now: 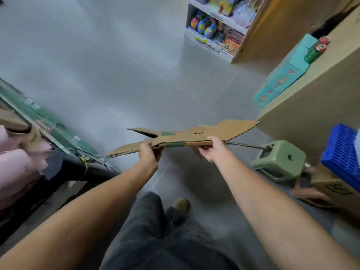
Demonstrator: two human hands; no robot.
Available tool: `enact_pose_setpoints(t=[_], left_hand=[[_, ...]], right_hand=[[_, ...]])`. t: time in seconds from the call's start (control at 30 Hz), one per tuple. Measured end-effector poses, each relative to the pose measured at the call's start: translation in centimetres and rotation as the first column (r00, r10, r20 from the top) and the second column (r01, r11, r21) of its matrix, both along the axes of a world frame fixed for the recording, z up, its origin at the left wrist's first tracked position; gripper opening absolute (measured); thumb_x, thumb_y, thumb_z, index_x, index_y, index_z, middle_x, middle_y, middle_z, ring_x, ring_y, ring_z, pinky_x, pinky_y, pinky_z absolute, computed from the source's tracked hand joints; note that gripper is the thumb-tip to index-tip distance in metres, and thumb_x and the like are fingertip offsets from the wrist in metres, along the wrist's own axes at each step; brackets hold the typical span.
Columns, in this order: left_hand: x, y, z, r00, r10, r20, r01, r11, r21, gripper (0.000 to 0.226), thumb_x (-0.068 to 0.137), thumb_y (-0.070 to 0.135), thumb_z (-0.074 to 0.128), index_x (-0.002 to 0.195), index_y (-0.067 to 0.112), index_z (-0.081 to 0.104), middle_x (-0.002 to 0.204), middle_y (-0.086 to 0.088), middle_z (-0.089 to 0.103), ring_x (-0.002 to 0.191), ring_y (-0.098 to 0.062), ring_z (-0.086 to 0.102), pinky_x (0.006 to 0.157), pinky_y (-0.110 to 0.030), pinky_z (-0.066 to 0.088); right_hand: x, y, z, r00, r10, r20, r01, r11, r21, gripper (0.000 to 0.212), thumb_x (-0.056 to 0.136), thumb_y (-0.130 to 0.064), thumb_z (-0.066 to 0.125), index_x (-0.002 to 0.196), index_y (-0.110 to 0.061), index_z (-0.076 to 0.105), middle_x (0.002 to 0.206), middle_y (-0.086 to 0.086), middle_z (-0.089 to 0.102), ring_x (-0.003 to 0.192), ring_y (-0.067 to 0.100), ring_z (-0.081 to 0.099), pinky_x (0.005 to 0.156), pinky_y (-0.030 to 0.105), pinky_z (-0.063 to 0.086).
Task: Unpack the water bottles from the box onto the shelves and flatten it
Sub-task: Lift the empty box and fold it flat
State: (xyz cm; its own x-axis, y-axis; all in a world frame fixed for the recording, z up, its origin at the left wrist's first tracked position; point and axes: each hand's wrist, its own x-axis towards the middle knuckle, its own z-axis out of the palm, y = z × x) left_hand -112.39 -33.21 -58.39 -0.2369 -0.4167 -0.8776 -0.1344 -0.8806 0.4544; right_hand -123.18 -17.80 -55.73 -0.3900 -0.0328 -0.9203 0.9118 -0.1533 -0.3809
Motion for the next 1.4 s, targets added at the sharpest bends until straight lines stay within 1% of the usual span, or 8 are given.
enact_pose_setpoints(t=[0.1,0.37,0.47,0.63,0.8,1.17,1.3,1.4], left_hand=[[-1.0,-2.6,-0.8,0.99,0.144,-0.009,-0.144,0.99,0.005,0.023,0.088,0.016,0.038,0.104,0.015,0.054,0.087,-0.005,0.062,0.073,-0.018,0.061,0.058,-0.024,0.047],[-4.4,-12.2,-3.1,0.901,0.434,-0.017,-0.434,0.901,0.024,0.018,0.091,0.017,0.041,0.105,0.01,0.051,0.081,-0.008,0.058,0.068,-0.02,0.056,0.057,-0.026,0.046],[-6.0,-16.8,-3.4,0.858,0.514,-0.007,-0.514,0.857,0.029,0.02,0.09,0.018,0.044,0.107,0.009,0.051,0.088,-0.009,0.058,0.069,-0.02,0.056,0.058,-0.026,0.046],[-8.6,-24.1,-3.0,0.755,0.652,-0.071,-0.648,0.758,0.072,0.017,0.09,0.015,0.045,0.105,0.009,0.05,0.091,-0.011,0.056,0.074,-0.02,0.054,0.061,-0.028,0.049],[-10.3,-29.3,-2.6,0.686,0.719,-0.116,-0.707,0.695,0.13,0.01,0.091,0.014,0.045,0.083,0.012,0.05,0.082,-0.008,0.055,0.072,-0.02,0.053,0.061,-0.029,0.047],[-16.7,-46.8,-4.7,0.537,0.827,-0.166,-0.819,0.558,0.135,0.011,0.091,0.01,0.041,0.084,0.012,0.05,0.084,-0.008,0.056,0.071,-0.021,0.053,0.063,-0.03,0.047],[-19.7,-53.1,-8.9,0.517,0.839,-0.173,-0.83,0.54,0.14,0.015,0.093,0.012,0.04,0.106,0.012,0.048,0.093,-0.01,0.057,0.077,-0.022,0.054,0.069,-0.033,0.047],[-20.5,-57.7,-12.9,0.481,0.86,-0.174,-0.851,0.505,0.145,0.011,0.095,0.014,0.04,0.098,0.011,0.051,0.092,-0.01,0.057,0.077,-0.022,0.054,0.065,-0.032,0.048]], right_hand=[[-3.4,-4.1,-0.9,0.994,0.113,0.005,-0.113,0.993,-0.026,0.014,0.094,-0.019,0.051,0.092,-0.005,0.051,0.131,0.018,0.056,0.121,0.03,0.055,0.092,0.034,0.047],[-9.8,-16.8,-3.5,0.952,0.306,0.023,-0.302,0.948,-0.103,0.015,0.094,-0.016,0.052,0.101,-0.003,0.053,0.129,0.017,0.057,0.119,0.029,0.054,0.085,0.033,0.046],[-11.9,-22.6,-3.5,0.926,0.376,0.035,-0.37,0.921,-0.119,0.014,0.095,-0.015,0.05,0.087,-0.004,0.053,0.131,0.016,0.056,0.122,0.028,0.053,0.088,0.032,0.045],[-15.6,-31.7,-3.3,0.865,0.502,0.009,-0.497,0.859,-0.122,0.013,0.096,-0.016,0.049,0.092,-0.005,0.053,0.134,0.017,0.054,0.125,0.031,0.051,0.098,0.034,0.042],[-18.2,-38.1,-3.8,0.838,0.545,0.012,-0.537,0.83,-0.15,0.012,0.096,-0.014,0.049,0.091,-0.004,0.053,0.135,0.017,0.053,0.125,0.031,0.051,0.093,0.034,0.043],[-25.4,-57.6,-8.1,0.76,0.649,0.024,-0.63,0.746,-0.217,0.012,0.097,-0.011,0.046,0.088,-0.006,0.052,0.132,0.014,0.054,0.127,0.027,0.05,0.097,0.032,0.041],[-28.4,-64.3,-11.9,0.751,0.66,0.027,-0.638,0.735,-0.231,0.014,0.098,-0.012,0.046,0.087,-0.008,0.053,0.099,0.008,0.06,0.094,0.02,0.059,0.097,0.03,0.04],[-29.4,-68.7,-15.8,0.751,0.66,0.025,-0.634,0.731,-0.25,0.015,0.099,-0.013,0.045,0.087,-0.01,0.053,0.088,0.007,0.06,0.082,0.017,0.057,0.099,0.031,0.039]])
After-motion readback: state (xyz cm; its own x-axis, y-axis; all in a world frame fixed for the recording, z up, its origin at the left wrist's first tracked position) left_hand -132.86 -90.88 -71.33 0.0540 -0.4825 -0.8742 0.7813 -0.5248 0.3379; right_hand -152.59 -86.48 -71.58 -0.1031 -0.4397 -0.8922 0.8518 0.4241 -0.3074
